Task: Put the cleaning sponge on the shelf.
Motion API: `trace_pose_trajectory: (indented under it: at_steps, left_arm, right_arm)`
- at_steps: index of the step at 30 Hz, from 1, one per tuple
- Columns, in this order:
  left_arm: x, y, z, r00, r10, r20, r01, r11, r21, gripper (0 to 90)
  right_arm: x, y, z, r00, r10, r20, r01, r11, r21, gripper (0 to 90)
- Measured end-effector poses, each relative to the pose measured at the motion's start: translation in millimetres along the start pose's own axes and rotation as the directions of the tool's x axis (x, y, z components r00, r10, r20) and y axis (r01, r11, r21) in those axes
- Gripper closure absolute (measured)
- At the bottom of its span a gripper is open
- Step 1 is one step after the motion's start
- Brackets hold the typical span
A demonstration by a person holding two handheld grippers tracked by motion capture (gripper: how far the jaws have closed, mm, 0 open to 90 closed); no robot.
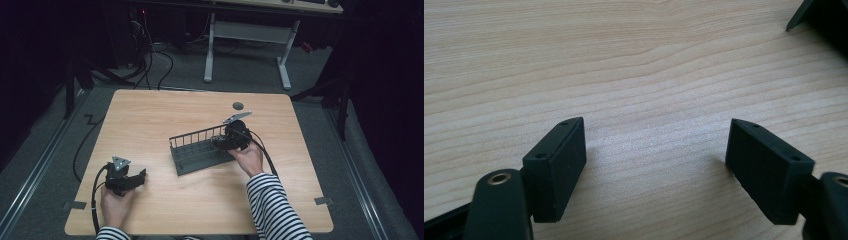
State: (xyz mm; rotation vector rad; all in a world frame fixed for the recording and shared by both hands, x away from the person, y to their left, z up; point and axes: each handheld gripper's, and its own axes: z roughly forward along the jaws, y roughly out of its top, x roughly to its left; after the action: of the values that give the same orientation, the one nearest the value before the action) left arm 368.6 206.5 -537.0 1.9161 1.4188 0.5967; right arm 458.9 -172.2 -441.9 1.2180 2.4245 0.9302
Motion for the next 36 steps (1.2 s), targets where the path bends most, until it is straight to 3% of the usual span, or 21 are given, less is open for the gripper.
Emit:
trace_pose_trajectory:
  at_steps: [12, 15, 36]
  left_arm:
    - [-0.1, 0.0, 0.0, 1.0, 0.0, 0.0, 0.0, 1.0, 0.0, 24.8]
    - [-0.3, 0.0, 0.1, 1.0, 0.002, -0.003, -0.002, 1.0, 0.0, 25.0]
    - [-1.0, 0.1, 0.2, 1.0, 0.006, -0.007, -0.005, 1.0, 0.003, 25.0]
  right_arm:
    - [-7.8, 0.5, -29.2, 0.9999, 0.014, 0.003, -0.014, 0.996, -0.088, 35.1]
    - [-12.1, 0.8, -42.8, 0.9997, 0.024, 0.004, -0.024, 0.991, -0.133, 35.7]
    - [-33.1, -18.0, -102.5, 0.9971, 0.066, 0.039, -0.055, 0.969, -0.24, 37.1]
